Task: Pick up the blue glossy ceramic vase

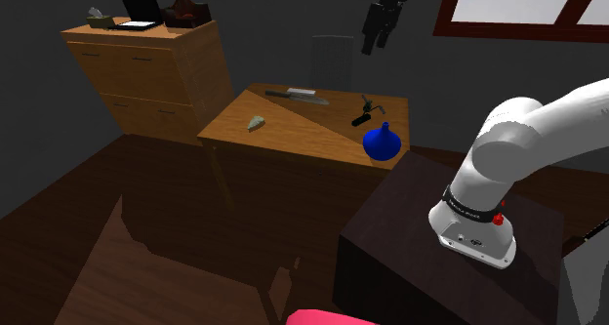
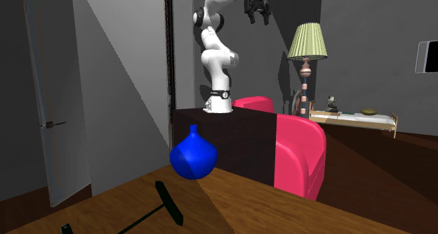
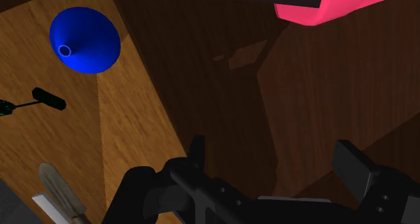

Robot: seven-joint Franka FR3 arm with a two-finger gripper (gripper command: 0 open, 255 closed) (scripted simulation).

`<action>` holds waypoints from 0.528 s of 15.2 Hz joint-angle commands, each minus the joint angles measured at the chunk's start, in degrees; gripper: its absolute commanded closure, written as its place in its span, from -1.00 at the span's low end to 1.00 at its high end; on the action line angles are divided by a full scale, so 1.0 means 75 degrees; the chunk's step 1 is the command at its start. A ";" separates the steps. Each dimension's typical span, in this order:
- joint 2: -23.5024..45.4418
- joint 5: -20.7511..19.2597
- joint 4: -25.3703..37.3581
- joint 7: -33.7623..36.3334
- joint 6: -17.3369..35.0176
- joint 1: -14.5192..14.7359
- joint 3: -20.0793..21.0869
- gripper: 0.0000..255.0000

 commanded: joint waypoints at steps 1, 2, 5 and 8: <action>0.0000 0.0000 0.0000 0.0000 0.0000 0.0000 0.0000 -1.00; 0.0039 -0.0069 -0.0162 -0.0121 0.0157 -0.0041 -0.0091 -1.00; 0.0211 -0.0280 -0.0605 -0.0481 0.0645 -0.0172 -0.0371 -1.00; 0.0469 -0.0491 -0.0980 -0.0838 0.1159 -0.0311 -0.0661 -1.00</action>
